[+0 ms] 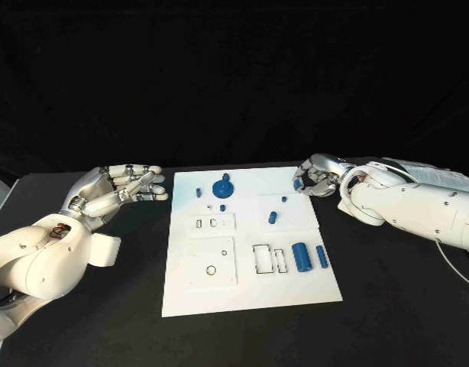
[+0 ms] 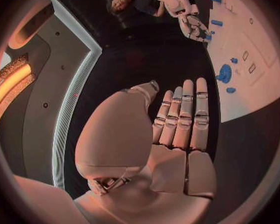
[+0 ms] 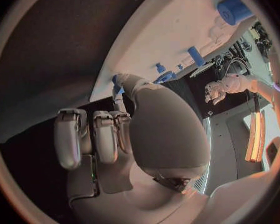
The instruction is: Assemble the parts on the task board
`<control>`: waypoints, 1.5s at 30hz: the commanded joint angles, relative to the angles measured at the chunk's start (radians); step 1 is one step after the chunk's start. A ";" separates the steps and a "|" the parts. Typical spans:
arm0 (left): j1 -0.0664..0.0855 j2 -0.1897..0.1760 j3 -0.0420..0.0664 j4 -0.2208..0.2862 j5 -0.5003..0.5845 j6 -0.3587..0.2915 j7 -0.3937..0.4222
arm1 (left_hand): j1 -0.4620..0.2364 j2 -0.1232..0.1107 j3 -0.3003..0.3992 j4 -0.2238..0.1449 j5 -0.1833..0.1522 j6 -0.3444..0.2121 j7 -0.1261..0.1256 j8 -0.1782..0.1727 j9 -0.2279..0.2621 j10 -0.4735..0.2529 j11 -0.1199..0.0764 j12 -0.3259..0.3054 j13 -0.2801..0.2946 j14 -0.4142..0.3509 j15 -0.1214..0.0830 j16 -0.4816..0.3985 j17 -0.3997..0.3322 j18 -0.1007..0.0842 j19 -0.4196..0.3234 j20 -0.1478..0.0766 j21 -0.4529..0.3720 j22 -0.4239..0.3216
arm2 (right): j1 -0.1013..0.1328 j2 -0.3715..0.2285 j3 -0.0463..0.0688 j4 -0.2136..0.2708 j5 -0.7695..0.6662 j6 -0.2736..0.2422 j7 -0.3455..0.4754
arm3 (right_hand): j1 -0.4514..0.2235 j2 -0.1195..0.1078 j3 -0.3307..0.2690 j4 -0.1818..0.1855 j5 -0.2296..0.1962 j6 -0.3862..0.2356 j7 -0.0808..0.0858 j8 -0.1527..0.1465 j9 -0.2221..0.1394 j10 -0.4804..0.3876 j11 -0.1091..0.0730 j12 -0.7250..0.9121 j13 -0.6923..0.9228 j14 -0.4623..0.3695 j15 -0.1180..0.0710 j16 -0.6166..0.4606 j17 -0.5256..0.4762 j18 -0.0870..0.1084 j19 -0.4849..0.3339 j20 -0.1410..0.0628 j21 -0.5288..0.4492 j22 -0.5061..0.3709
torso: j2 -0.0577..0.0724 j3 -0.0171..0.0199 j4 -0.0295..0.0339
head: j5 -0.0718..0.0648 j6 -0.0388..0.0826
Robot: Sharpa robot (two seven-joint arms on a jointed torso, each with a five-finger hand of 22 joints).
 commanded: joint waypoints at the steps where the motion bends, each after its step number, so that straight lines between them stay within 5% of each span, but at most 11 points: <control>1: 0.000 0.001 0.001 0.001 -0.002 0.016 0.003 | 0.000 -0.006 0.007 0.001 -0.006 -0.002 0.010 0.004 0.001 0.004 0.000 -0.007 0.000 -0.010 0.000 0.005 0.002 0.012 -0.003 -0.002 0.006 0.002 | -0.002 0.001 0.000 0.006 0.011 -0.011 -0.001 | 0.001 0.029 0.018 -0.007 -0.003 -0.001 -0.002 0.037 0.027 0.106 -0.006 0.006 0.263 0.104 -0.006 0.005 0.256 -0.018 0.070 -0.005 0.005 0.159 | 0.000 0.0004 -0.0004 | 0.001 0.000; 12: 0.000 -0.001 0.001 0.001 -0.002 0.017 0.003 | -0.001 -0.007 0.007 0.001 -0.006 -0.003 0.011 0.004 0.001 0.004 0.001 -0.008 0.000 -0.010 0.000 0.005 0.003 0.012 -0.003 -0.002 0.006 0.001 | -0.001 -0.009 0.001 0.059 0.045 -0.046 -0.020 | -0.020 0.018 0.069 -0.038 0.007 -0.025 0.005 0.054 0.040 0.106 0.000 0.006 0.263 0.105 -0.001 0.006 0.257 -0.018 0.070 -0.002 0.004 0.159 | -0.001 0.0008 -0.0024 | 0.006 0.002; 21: 0.000 -0.001 0.001 -0.005 -0.002 0.017 0.001 | -0.001 -0.007 0.007 0.001 -0.006 -0.003 0.011 0.004 0.001 0.004 0.001 -0.008 0.000 -0.010 0.000 0.005 0.003 0.012 -0.003 -0.002 0.006 0.001 | 0.040 -0.024 0.005 0.191 0.095 -0.081 -0.132 | -0.050 0.000 0.069 -0.044 -0.013 -0.029 0.004 0.067 0.047 0.106 0.000 0.006 0.263 0.104 0.001 0.005 0.255 -0.018 0.070 0.001 0.002 0.158 | -0.005 -0.0008 -0.0037 | 0.017 0.004; 28: 0.000 0.010 0.000 -0.019 -0.002 0.019 -0.002 | -0.001 -0.007 0.007 0.001 -0.006 -0.003 0.011 0.004 0.001 0.004 0.001 -0.008 0.000 -0.010 0.000 0.005 0.003 0.012 -0.003 -0.002 0.006 0.001 | 0.056 0.020 0.004 0.300 0.075 -0.108 -0.262 | -0.052 -0.002 0.073 -0.053 -0.009 -0.029 0.003 0.073 0.051 0.106 -0.001 0.006 0.263 0.104 0.001 0.005 0.253 -0.017 0.069 0.001 -0.001 0.155 | -0.012 -0.0006 -0.0065 | 0.030 0.001; 36: -0.001 0.027 0.000 -0.030 -0.002 0.022 -0.008 | -0.001 -0.008 0.008 0.001 -0.006 -0.003 0.011 0.004 0.001 0.004 0.001 -0.008 0.000 -0.011 0.001 0.006 0.004 0.012 -0.004 -0.002 0.007 0.001 | 0.031 0.109 -0.010 0.385 -0.079 -0.123 -0.422 | -0.058 -0.008 0.073 -0.057 -0.004 -0.032 0.004 0.075 0.052 0.103 -0.001 0.003 0.261 0.103 0.002 0.004 0.251 -0.016 0.068 0.001 -0.004 0.153 | -0.015 -0.0041 -0.0082 | 0.039 -0.007; 45: -0.001 0.032 0.000 -0.033 -0.002 0.026 -0.012 | -0.001 -0.008 0.008 0.001 -0.006 -0.003 0.011 0.004 0.001 0.004 0.001 -0.008 0.000 -0.011 0.001 0.006 0.004 0.012 -0.004 -0.002 0.007 0.001 | -0.012 0.179 -0.018 0.430 -0.160 -0.140 -0.545 | -0.063 -0.011 0.072 -0.058 -0.003 -0.031 0.003 0.078 0.053 0.102 -0.001 0.003 0.260 0.102 0.002 0.003 0.247 -0.016 0.067 0.001 -0.005 0.151 | -0.015 -0.0036 -0.0064 | 0.049 -0.015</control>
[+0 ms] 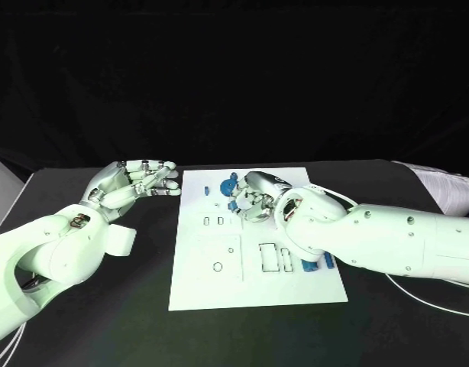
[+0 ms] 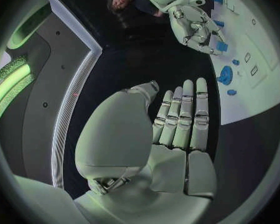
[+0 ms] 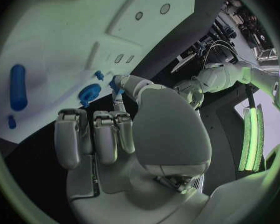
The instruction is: Assemble the parts on the task board
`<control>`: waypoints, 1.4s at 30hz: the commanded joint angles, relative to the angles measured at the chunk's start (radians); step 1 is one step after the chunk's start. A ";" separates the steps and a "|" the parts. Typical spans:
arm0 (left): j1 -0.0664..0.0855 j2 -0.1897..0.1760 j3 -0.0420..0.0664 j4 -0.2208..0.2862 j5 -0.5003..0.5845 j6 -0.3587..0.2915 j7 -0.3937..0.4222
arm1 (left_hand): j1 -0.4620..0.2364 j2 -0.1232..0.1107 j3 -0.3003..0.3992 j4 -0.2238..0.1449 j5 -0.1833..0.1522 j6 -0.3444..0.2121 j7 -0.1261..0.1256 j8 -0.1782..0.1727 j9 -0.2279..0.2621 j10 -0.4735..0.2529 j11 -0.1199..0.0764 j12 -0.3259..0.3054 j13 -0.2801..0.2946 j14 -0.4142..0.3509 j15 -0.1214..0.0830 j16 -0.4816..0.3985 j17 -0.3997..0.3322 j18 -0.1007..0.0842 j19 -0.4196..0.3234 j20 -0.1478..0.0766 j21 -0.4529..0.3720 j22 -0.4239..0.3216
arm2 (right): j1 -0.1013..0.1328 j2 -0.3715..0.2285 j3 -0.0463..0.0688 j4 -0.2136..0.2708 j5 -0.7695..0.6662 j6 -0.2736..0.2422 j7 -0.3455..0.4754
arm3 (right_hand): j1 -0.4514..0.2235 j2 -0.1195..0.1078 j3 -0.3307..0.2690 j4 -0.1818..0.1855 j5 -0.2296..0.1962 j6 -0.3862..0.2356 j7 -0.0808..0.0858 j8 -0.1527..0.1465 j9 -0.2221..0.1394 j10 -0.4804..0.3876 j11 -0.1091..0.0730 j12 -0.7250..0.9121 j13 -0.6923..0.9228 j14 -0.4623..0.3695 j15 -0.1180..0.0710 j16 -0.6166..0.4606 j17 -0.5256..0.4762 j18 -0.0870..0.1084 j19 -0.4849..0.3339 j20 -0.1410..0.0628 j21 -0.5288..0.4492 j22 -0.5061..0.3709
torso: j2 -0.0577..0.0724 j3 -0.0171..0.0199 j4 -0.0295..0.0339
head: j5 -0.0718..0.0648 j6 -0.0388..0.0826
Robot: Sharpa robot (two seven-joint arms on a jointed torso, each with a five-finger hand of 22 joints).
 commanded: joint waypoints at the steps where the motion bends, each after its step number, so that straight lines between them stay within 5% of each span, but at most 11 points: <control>1: 0.000 0.003 0.001 0.001 -0.002 0.021 -0.001 | -0.001 -0.008 0.005 -0.001 -0.006 -0.003 0.011 0.004 0.001 0.004 0.001 -0.004 0.000 -0.004 0.001 0.006 0.001 0.012 -0.004 -0.002 0.007 0.002 | -0.012 0.017 -0.001 0.008 -0.092 -0.021 -0.113 | -0.007 -0.002 -0.001 -0.004 0.002 0.001 0.000 0.051 0.053 0.102 -0.001 0.003 0.260 0.102 0.002 0.002 0.244 -0.016 0.066 0.002 -0.006 0.151 | 0.000 -0.0002 0.0016 | 0.002 -0.004; 14: -0.002 0.006 0.001 -0.002 -0.003 0.026 -0.005 | -0.001 -0.008 0.005 -0.001 -0.006 -0.003 0.011 0.004 0.001 0.004 0.001 -0.004 0.000 -0.004 0.001 0.006 0.001 0.012 -0.004 -0.002 0.007 0.002 | -0.049 0.062 -0.006 0.009 -0.153 -0.037 -0.173 | -0.011 -0.004 -0.002 -0.004 0.003 0.000 -0.001 0.052 0.054 0.101 -0.002 0.002 0.259 0.102 0.002 0.001 0.242 -0.015 0.066 0.002 -0.008 0.149 | 0.002 0.0001 0.0003 | 0.008 -0.015; 42: -0.008 0.005 0.001 -0.005 -0.005 0.038 -0.015 | -0.002 -0.008 0.007 -0.001 -0.006 -0.004 0.010 0.004 0.001 0.004 0.001 -0.005 0.000 -0.005 0.001 0.007 0.003 0.012 -0.004 -0.002 0.008 0.001 | -0.072 0.094 -0.010 -0.026 -0.272 -0.040 -0.210 | -0.034 -0.015 -0.005 -0.002 0.007 -0.006 -0.001 0.055 0.055 0.101 -0.002 0.001 0.258 0.101 0.002 0.001 0.241 -0.015 0.066 0.002 -0.008 0.150 | 0.001 0.0005 -0.0009 | 0.008 -0.025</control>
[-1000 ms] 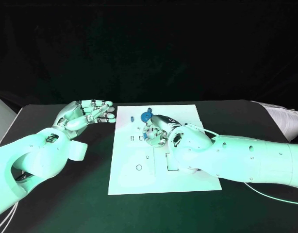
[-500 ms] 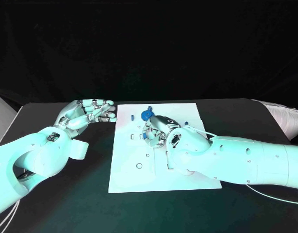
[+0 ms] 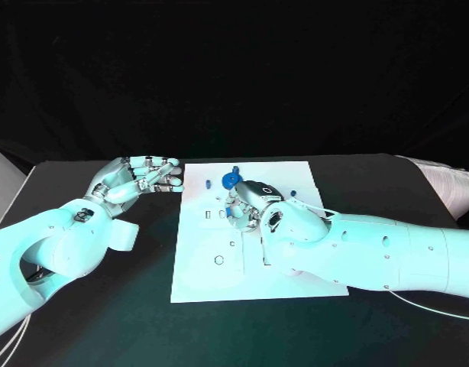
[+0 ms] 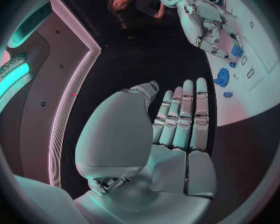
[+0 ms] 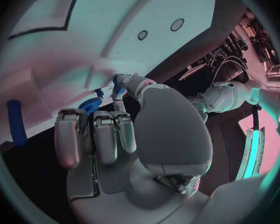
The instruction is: Assemble the parts on the task board
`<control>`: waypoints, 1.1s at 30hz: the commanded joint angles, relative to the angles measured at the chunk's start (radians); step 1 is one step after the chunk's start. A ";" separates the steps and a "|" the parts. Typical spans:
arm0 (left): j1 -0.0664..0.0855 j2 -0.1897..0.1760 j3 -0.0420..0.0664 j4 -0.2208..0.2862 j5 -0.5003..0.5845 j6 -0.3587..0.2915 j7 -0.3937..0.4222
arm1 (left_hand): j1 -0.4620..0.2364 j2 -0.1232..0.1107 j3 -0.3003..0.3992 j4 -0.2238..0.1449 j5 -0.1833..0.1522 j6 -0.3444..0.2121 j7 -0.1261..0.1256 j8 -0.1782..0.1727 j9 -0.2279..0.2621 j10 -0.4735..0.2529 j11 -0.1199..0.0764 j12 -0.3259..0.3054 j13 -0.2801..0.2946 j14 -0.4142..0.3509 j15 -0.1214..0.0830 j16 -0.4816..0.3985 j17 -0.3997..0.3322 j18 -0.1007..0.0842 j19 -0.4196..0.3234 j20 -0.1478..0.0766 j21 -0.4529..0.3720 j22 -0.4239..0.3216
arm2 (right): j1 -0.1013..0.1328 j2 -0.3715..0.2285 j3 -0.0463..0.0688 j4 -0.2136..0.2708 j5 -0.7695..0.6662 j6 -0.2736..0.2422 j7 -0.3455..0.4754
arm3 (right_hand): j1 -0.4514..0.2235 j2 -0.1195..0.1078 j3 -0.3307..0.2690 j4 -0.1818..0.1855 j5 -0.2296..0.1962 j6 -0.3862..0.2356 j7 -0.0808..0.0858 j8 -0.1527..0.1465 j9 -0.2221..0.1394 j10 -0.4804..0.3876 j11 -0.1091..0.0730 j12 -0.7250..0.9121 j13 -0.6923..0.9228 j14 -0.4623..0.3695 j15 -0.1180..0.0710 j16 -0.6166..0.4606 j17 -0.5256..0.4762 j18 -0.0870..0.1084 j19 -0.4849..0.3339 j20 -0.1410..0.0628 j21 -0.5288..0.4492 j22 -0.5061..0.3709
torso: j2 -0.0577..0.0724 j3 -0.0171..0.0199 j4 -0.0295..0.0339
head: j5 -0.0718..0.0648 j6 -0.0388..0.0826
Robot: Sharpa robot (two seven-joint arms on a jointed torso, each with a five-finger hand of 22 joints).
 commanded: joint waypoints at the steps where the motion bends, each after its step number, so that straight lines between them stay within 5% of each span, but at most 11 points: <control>1: -0.001 0.001 0.001 0.001 -0.004 0.022 0.000 | -0.002 -0.008 0.007 -0.001 -0.006 -0.004 0.010 0.004 0.001 0.004 0.001 -0.005 0.000 -0.005 0.001 0.007 0.001 0.012 -0.004 -0.002 0.004 0.001 | -0.003 0.005 0.000 -0.008 -0.051 0.002 -0.010 | -0.008 0.001 -0.003 0.000 0.002 0.003 0.000 0.009 0.055 0.101 -0.002 0.001 0.258 0.101 0.002 0.001 0.242 -0.015 0.066 0.002 -0.004 0.149 | 0.000 -0.0001 -0.0006 | 0.000 -0.001; 26: -0.002 0.000 0.001 -0.001 -0.008 0.024 -0.001 | -0.003 -0.008 0.007 -0.001 -0.006 -0.004 0.010 0.004 0.001 0.004 0.001 -0.006 -0.001 -0.007 0.001 0.007 0.002 0.012 -0.005 -0.002 0.004 0.001 | -0.012 0.018 -0.001 -0.025 -0.056 0.015 -0.009 | -0.034 -0.018 -0.011 0.005 -0.003 -0.010 0.002 0.008 0.054 0.097 -0.001 -0.002 0.255 0.101 0.003 0.001 0.242 -0.015 0.066 0.003 -0.006 0.148 | -0.001 -0.0003 -0.0002 | 0.000 -0.008; 28: -0.002 0.000 0.001 -0.001 -0.008 0.024 -0.001 | -0.003 -0.008 0.007 -0.001 -0.006 -0.004 0.010 0.004 0.001 0.004 0.001 -0.006 -0.001 -0.007 0.001 0.007 0.002 0.012 -0.005 -0.002 0.004 0.001 | -0.012 0.018 -0.001 -0.025 -0.056 0.016 -0.008 | -0.047 -0.026 -0.021 0.007 0.034 -0.014 0.003 0.010 0.054 0.096 0.000 -0.004 0.254 0.101 0.004 0.001 0.242 -0.015 0.066 0.004 -0.006 0.149 | -0.001 -0.0001 -0.0009 | 0.001 -0.008; 33: -0.002 -0.001 0.001 -0.001 -0.008 0.024 -0.002 | -0.003 -0.008 0.007 -0.001 -0.006 -0.004 0.010 0.004 0.001 0.004 0.001 -0.006 -0.001 -0.007 0.001 0.007 0.002 0.012 -0.005 -0.002 0.004 0.001 | -0.012 0.018 -0.001 -0.026 -0.056 0.020 -0.007 | -0.051 -0.031 -0.026 0.007 0.034 -0.021 0.005 0.008 0.053 0.094 0.001 -0.006 0.251 0.101 0.004 0.001 0.242 -0.015 0.066 0.004 -0.008 0.147 | 0.000 0.0002 -0.0010 | 0.000 -0.008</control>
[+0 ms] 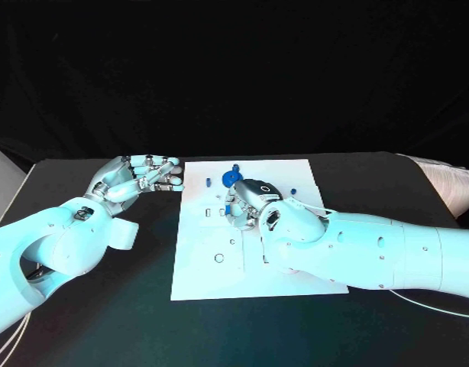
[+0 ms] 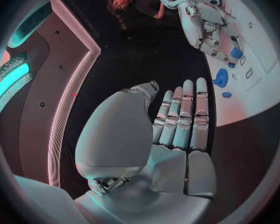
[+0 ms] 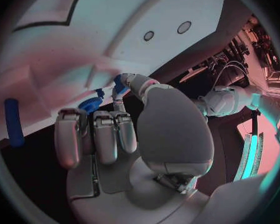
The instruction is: Assemble the parts on the task board
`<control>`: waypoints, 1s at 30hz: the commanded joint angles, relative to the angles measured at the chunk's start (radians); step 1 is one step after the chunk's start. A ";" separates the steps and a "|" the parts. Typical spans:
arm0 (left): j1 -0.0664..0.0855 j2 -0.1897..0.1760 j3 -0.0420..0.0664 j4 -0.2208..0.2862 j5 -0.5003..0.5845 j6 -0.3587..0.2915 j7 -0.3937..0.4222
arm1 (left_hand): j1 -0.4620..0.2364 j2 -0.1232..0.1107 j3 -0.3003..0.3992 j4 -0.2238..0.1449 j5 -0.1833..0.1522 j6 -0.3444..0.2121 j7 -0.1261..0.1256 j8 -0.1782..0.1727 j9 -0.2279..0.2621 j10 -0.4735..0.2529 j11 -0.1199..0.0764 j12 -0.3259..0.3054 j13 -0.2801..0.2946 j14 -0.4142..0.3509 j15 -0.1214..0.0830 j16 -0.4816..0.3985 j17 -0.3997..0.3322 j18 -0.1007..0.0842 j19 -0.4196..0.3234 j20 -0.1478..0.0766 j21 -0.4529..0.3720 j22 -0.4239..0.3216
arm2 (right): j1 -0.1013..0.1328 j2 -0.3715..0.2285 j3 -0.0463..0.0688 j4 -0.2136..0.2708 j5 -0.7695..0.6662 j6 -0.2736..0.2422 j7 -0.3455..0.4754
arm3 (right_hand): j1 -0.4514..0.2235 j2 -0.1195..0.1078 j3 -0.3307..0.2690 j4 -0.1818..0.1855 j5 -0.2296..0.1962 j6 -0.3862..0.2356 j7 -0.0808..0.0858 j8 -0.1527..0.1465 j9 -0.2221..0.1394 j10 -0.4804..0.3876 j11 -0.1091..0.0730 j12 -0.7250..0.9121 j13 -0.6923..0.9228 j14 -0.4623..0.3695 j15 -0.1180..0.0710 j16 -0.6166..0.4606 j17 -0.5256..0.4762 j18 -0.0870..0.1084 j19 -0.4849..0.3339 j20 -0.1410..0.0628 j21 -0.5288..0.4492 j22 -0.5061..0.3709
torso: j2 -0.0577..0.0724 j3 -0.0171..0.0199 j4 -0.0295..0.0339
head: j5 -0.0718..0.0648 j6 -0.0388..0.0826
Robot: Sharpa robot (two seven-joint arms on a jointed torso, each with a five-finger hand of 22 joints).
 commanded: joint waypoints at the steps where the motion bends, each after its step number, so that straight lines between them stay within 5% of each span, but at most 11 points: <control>1: 0.000 0.001 0.001 0.001 -0.004 0.018 0.004 | -0.003 -0.008 0.007 -0.001 -0.006 -0.004 0.011 0.004 0.001 0.004 0.001 -0.006 -0.001 -0.007 0.001 0.007 0.001 0.012 -0.005 -0.002 0.004 0.001 | -0.003 0.001 -0.002 -0.001 -0.010 0.020 -0.001 | -0.010 -0.005 -0.008 0.000 0.003 -0.010 0.001 0.000 -0.002 0.094 0.001 -0.006 0.251 0.101 0.004 0.001 0.242 -0.015 0.066 0.004 -0.004 0.147 | 0.001 0.0002 -0.0007 | -0.001 0.000; 30: -0.001 0.001 0.001 0.000 -0.006 0.019 0.002 | -0.003 -0.009 0.009 -0.001 -0.006 -0.007 0.011 0.003 0.000 0.003 0.001 -0.008 -0.001 -0.009 0.001 0.008 0.004 0.012 -0.007 -0.001 0.004 0.001 | -0.004 -0.010 -0.002 0.008 -0.008 -0.016 0.022 | -0.036 -0.039 -0.062 0.019 -0.034 -0.083 0.028 -0.045 -0.027 0.064 0.025 -0.035 0.224 0.101 0.025 0.001 0.243 -0.014 0.065 0.022 -0.009 0.145 | 0.000 0.0008 -0.0003 | -0.002 -0.003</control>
